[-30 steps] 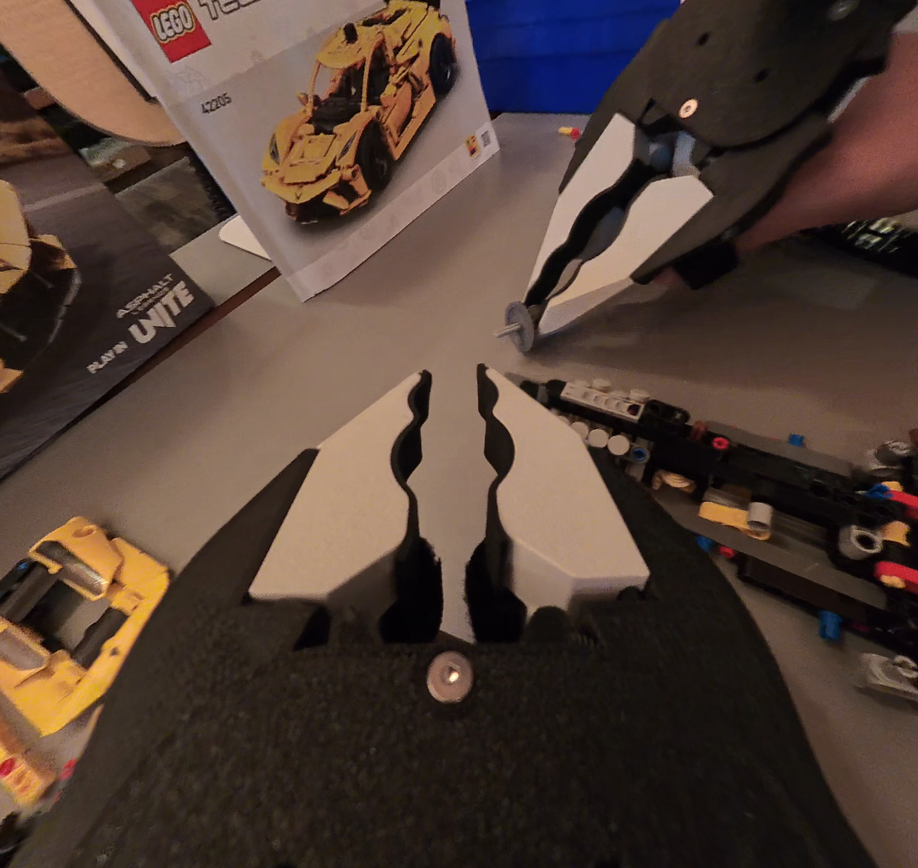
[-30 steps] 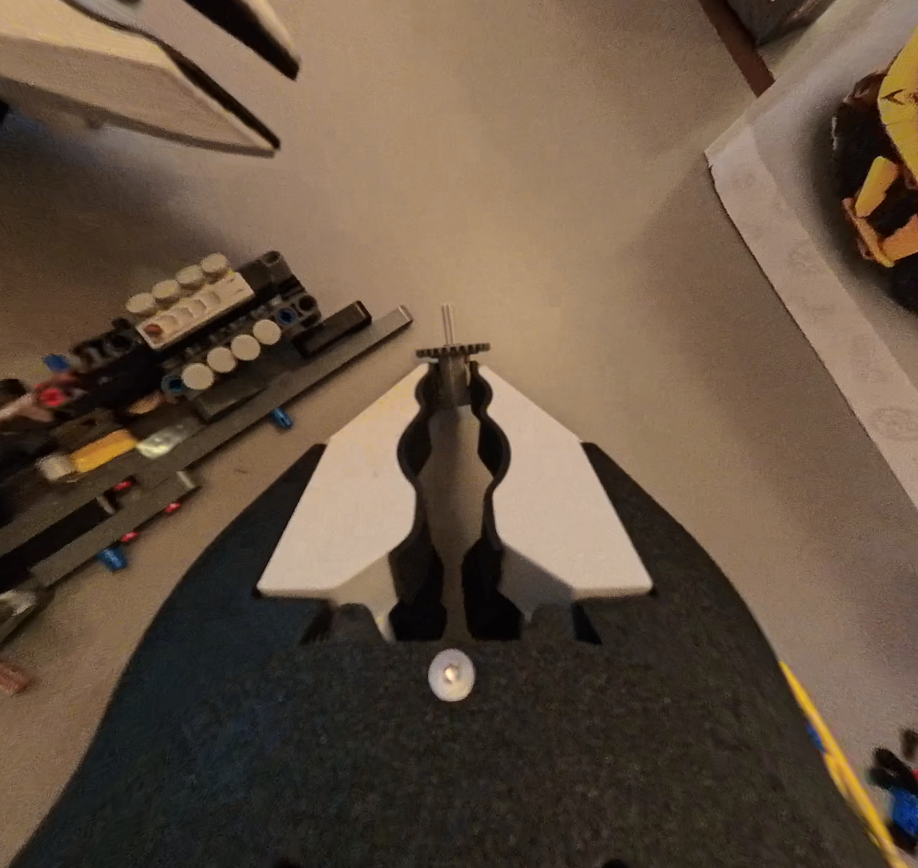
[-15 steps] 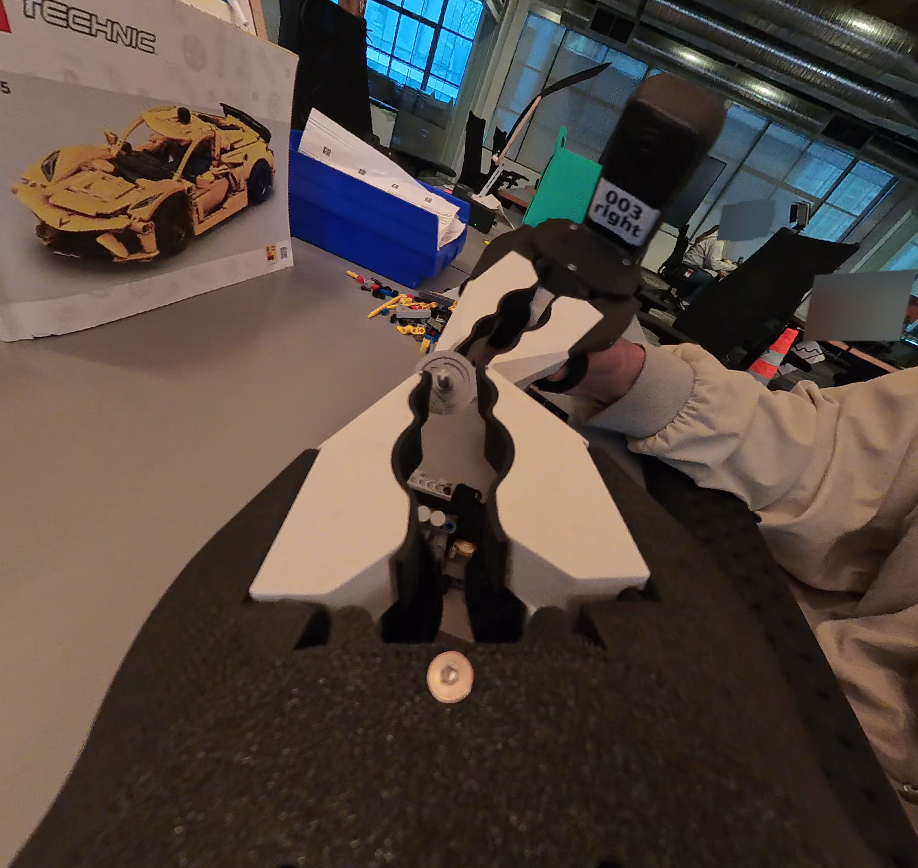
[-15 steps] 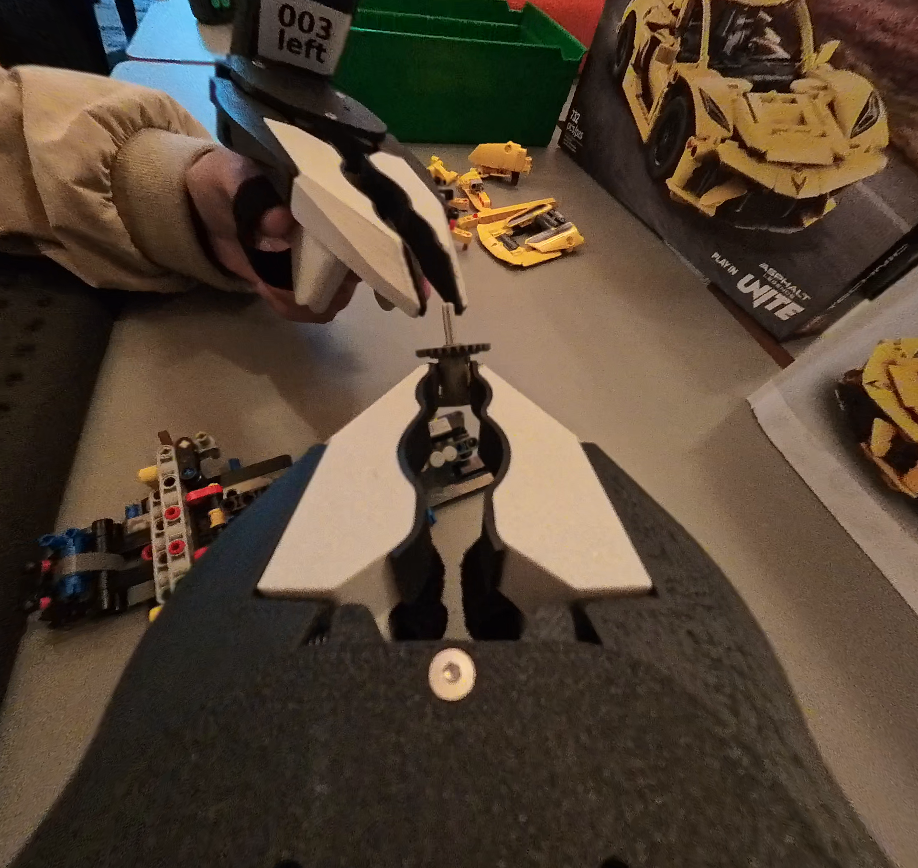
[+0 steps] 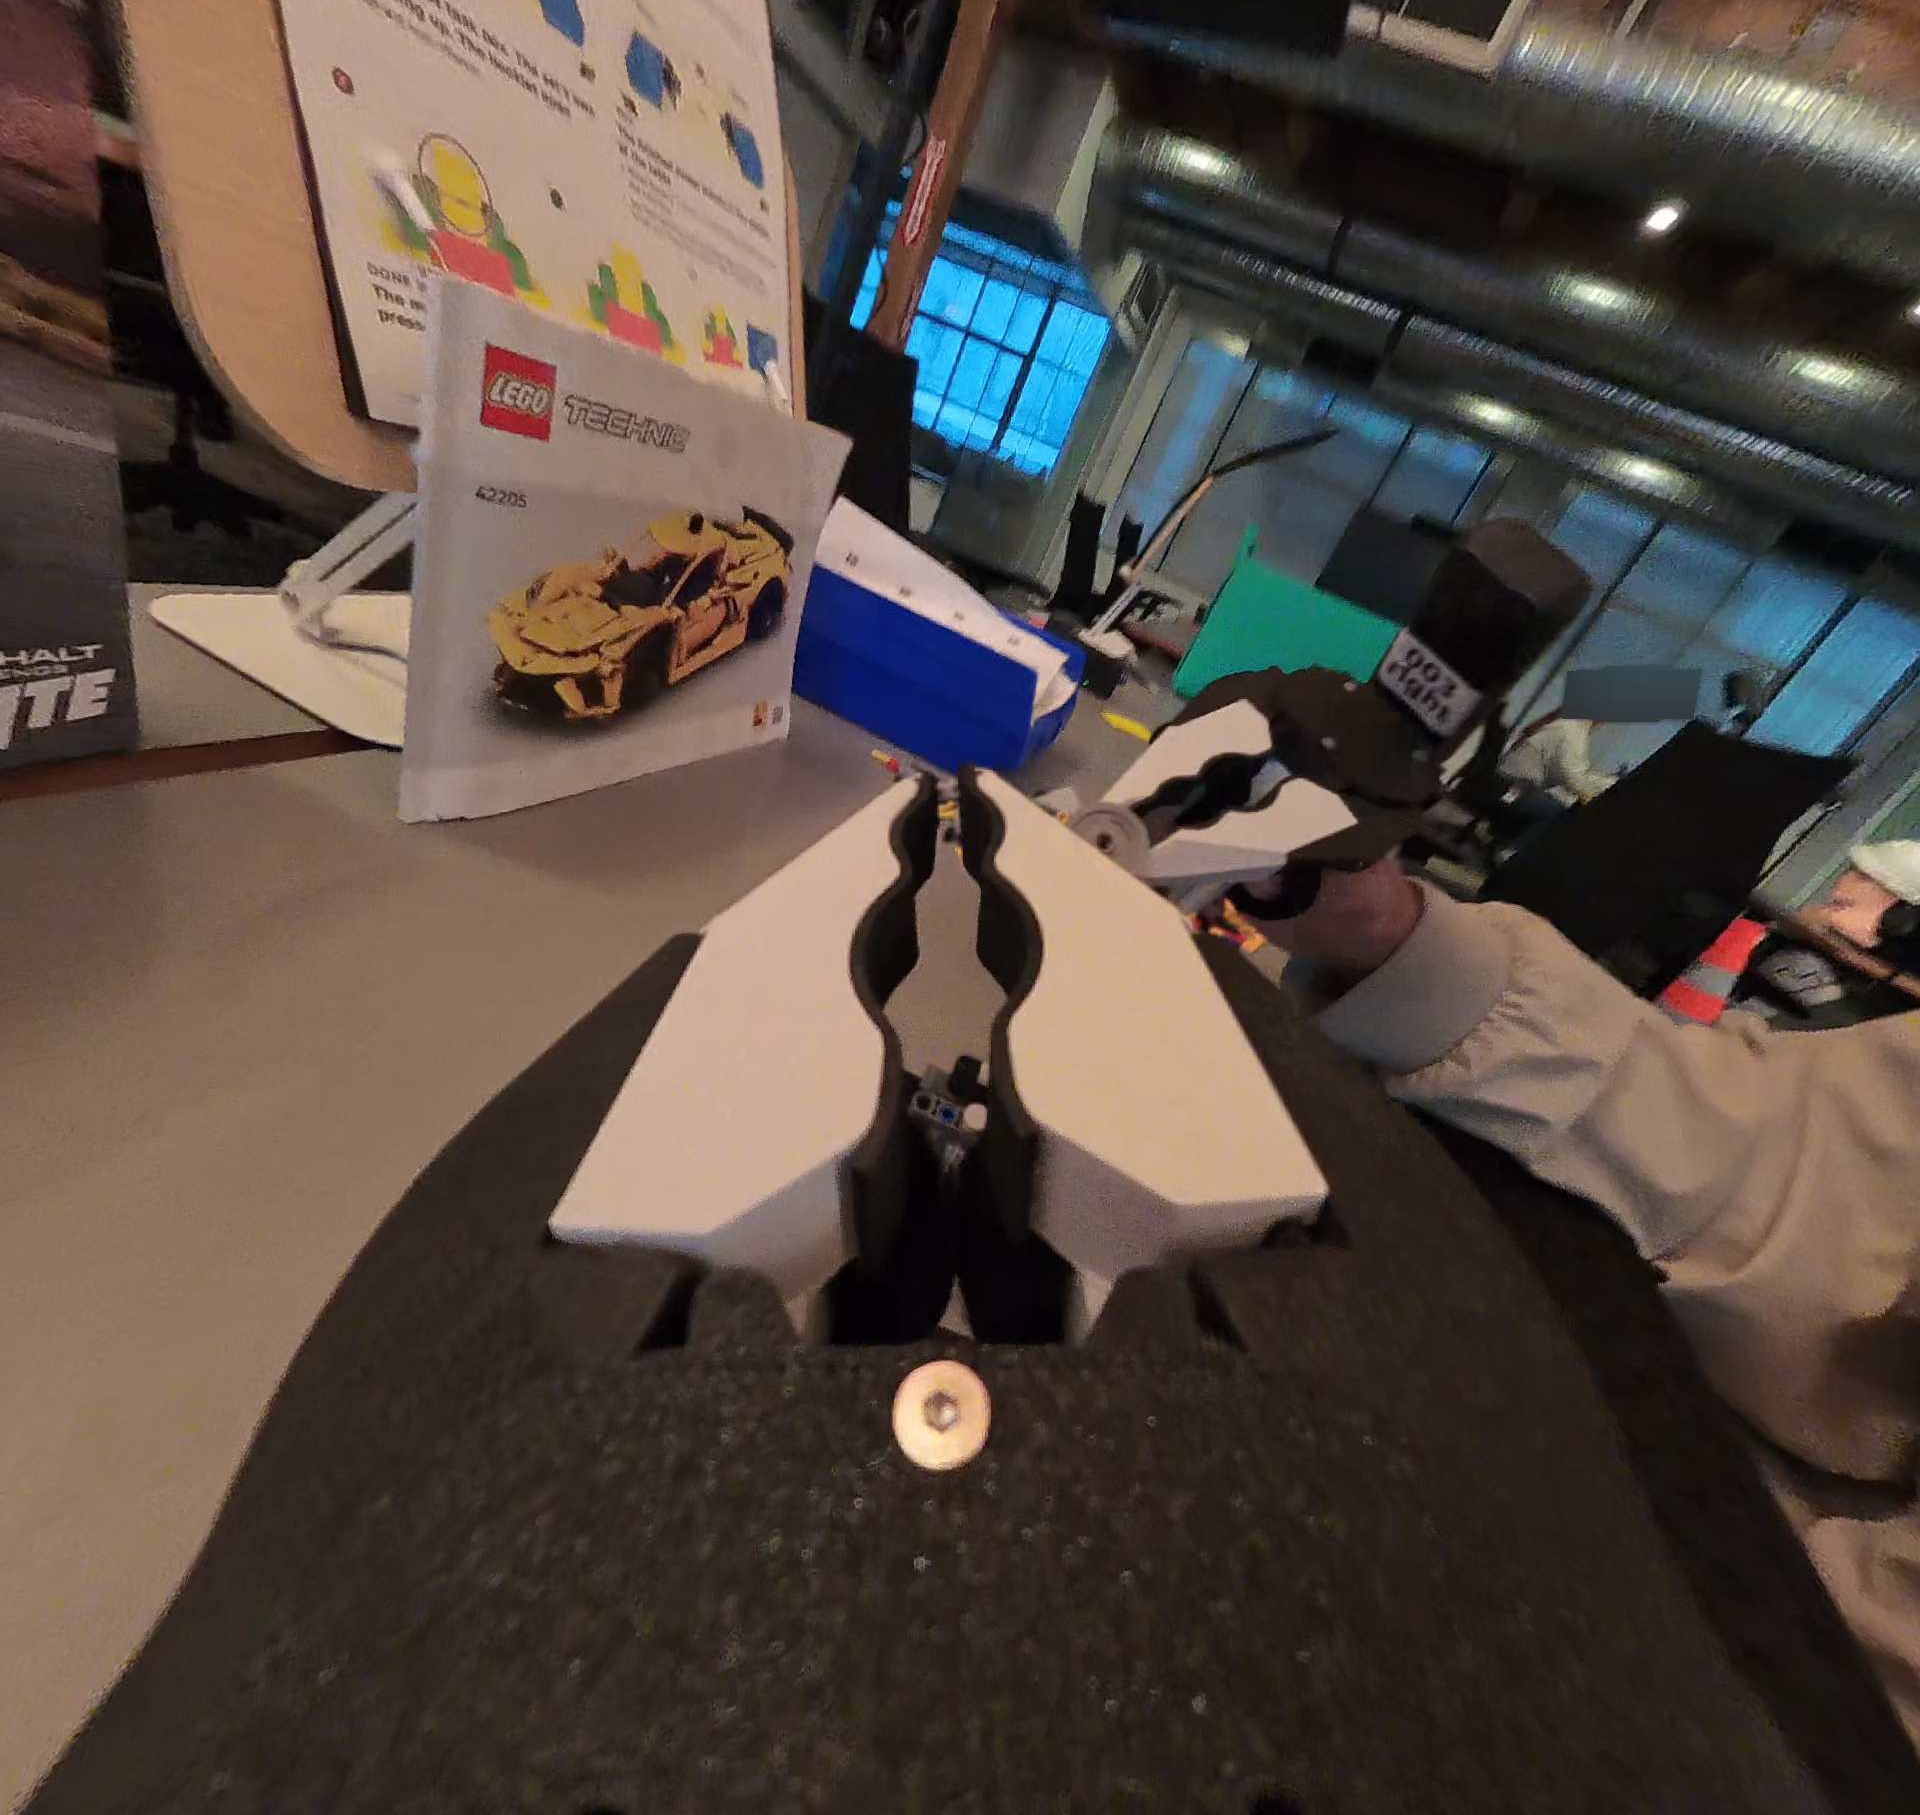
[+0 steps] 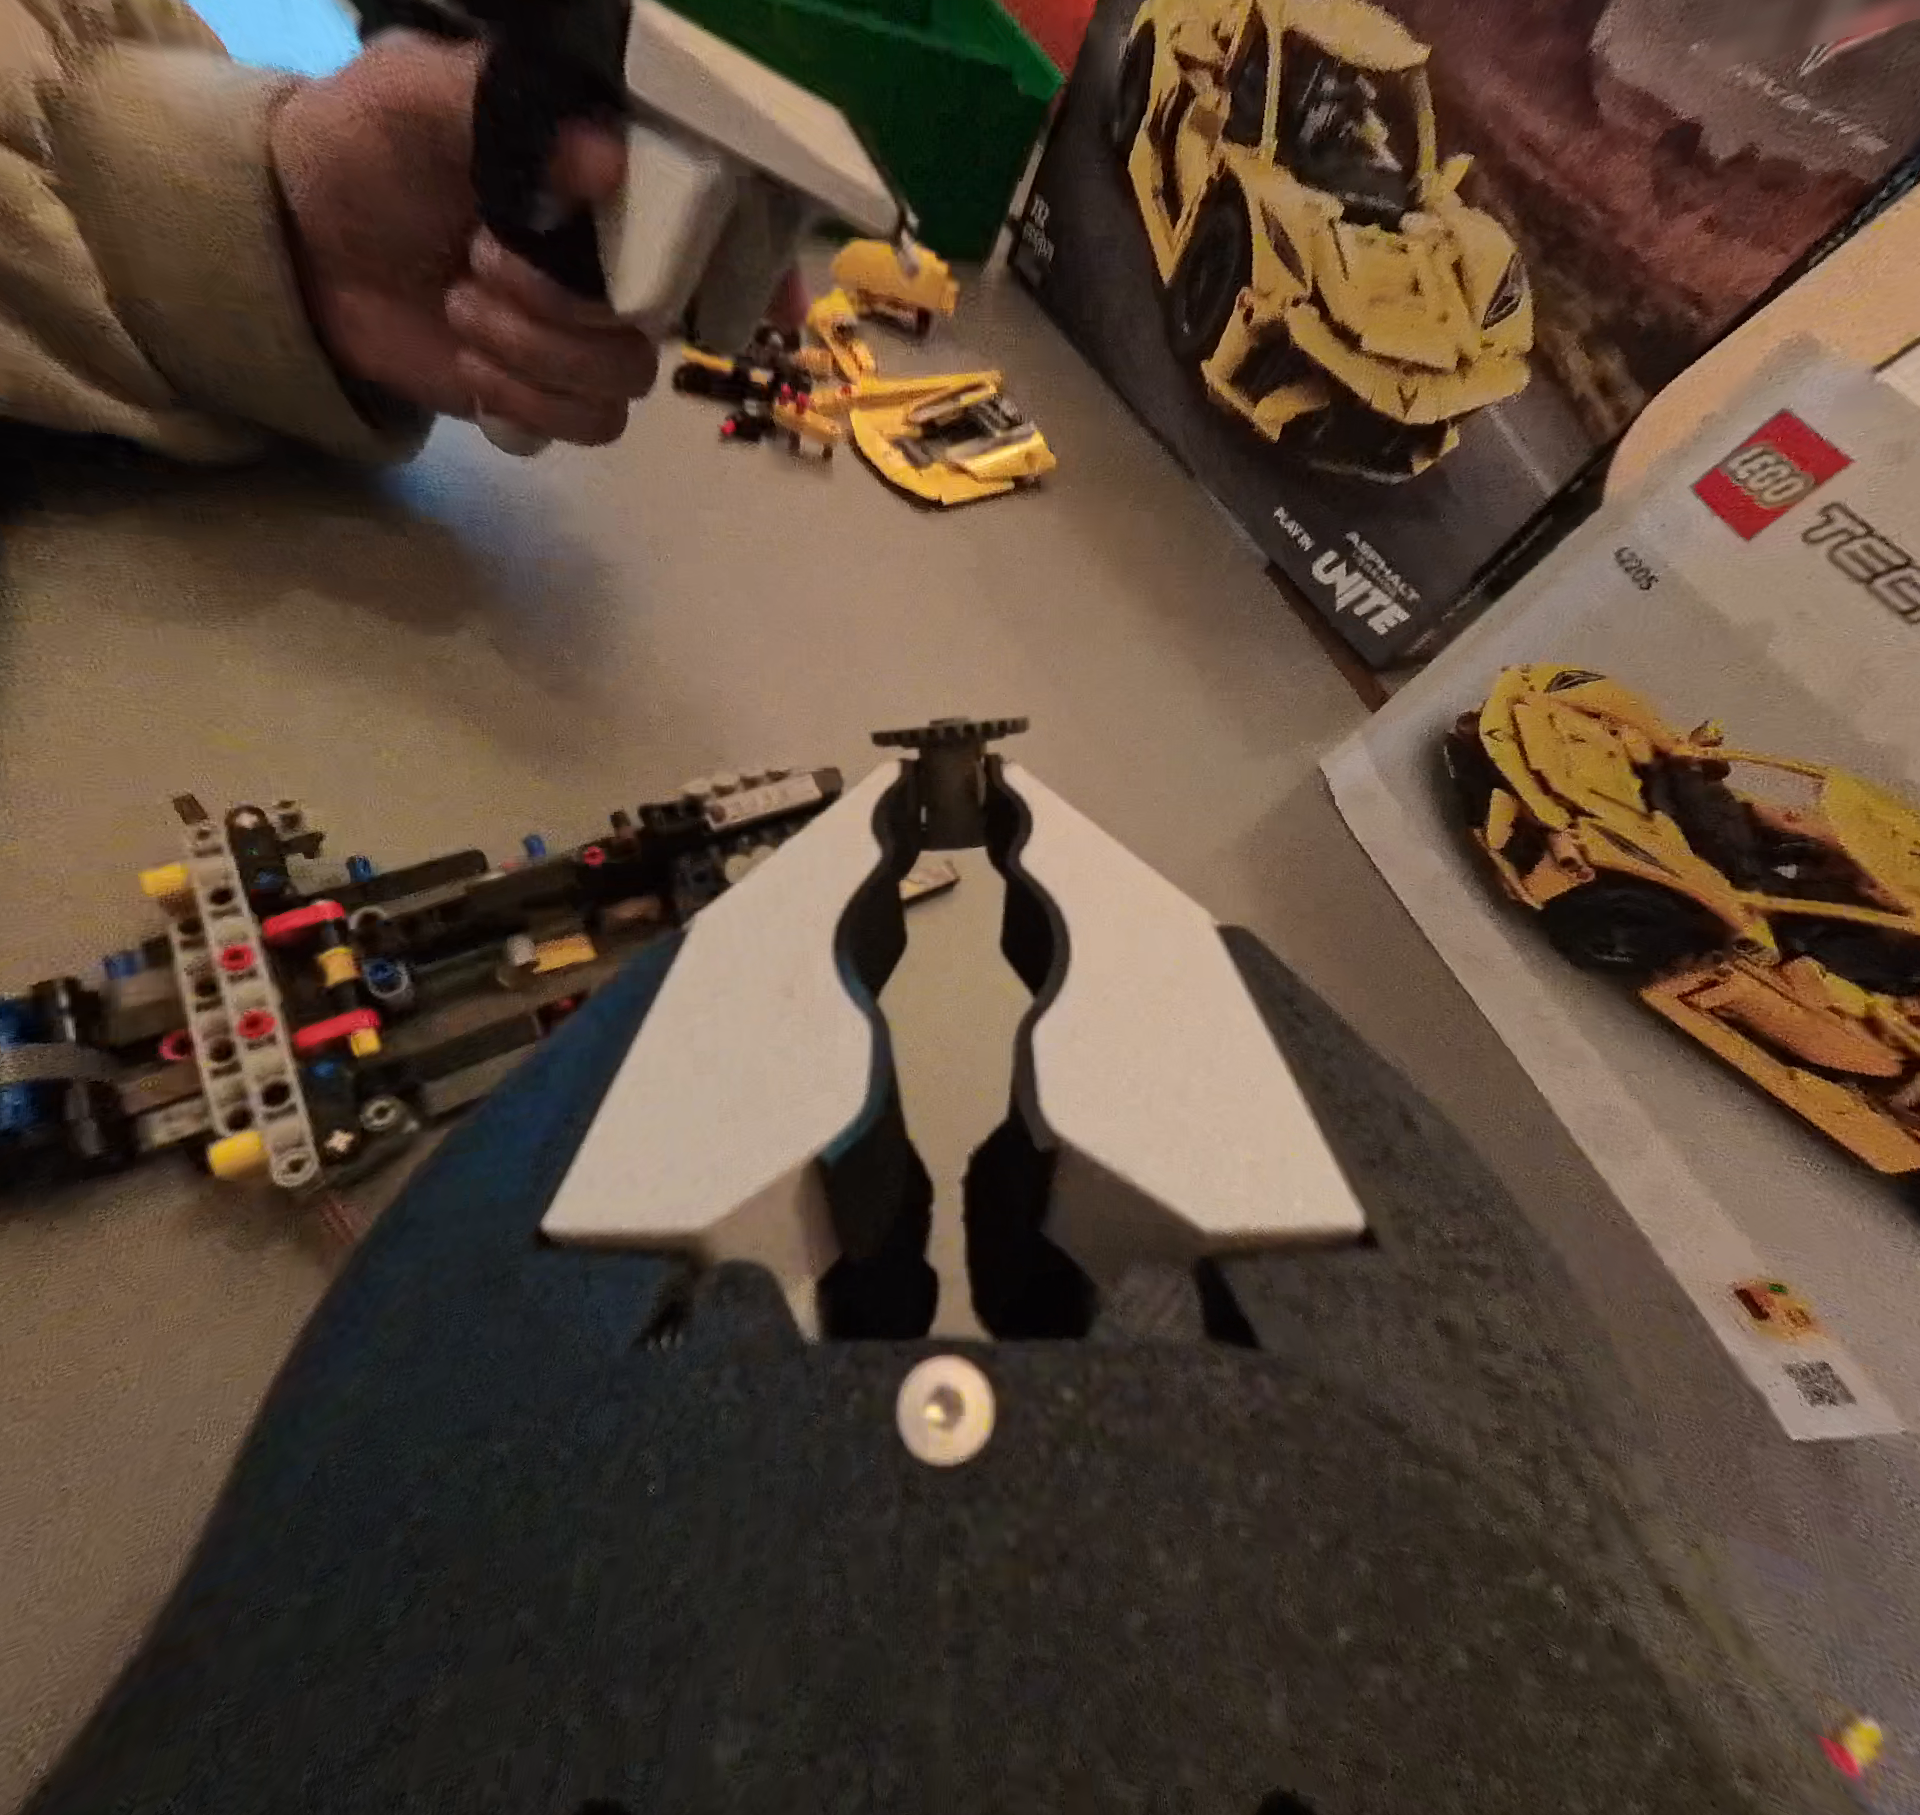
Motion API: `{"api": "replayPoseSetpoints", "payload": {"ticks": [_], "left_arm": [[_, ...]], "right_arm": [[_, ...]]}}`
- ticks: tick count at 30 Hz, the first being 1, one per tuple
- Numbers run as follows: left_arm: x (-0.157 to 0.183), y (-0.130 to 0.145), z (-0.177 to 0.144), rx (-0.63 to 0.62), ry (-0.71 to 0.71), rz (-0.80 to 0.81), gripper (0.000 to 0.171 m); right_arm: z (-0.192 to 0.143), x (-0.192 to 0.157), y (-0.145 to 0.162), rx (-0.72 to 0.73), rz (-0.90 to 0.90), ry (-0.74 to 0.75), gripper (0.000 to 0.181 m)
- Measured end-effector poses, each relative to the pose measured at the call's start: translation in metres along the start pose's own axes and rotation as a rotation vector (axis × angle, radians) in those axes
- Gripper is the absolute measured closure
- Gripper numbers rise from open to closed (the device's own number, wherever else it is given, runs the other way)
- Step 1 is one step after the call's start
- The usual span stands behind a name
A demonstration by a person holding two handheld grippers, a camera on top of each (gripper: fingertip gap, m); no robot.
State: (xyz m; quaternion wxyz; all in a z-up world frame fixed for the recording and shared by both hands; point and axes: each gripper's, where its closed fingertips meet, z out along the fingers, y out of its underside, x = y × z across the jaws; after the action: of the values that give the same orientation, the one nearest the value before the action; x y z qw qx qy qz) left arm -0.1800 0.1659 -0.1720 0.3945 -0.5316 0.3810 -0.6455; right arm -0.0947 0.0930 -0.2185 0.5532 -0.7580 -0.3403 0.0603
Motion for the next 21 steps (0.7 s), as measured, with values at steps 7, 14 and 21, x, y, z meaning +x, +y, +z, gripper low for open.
{"api": "replayPoseSetpoints", "payload": {"ticks": [7, 14, 21], "left_arm": [[0.010, 0.032, 0.019, -0.139, -0.009, 0.039, 0.167], [-0.081, 0.097, -0.012, -0.629, -0.512, 0.357, 0.167], [-0.072, 0.129, -0.009, -0.742, -0.436, 0.261, 0.167]], "right_arm": [[-0.005, -0.007, -0.028, 0.148, -0.133, 0.047, 0.170], [0.010, 0.012, 0.003, 0.014, -0.029, 0.087, 0.170], [0.017, 0.005, 0.008, -0.002, 0.009, 0.047, 0.170]]}}
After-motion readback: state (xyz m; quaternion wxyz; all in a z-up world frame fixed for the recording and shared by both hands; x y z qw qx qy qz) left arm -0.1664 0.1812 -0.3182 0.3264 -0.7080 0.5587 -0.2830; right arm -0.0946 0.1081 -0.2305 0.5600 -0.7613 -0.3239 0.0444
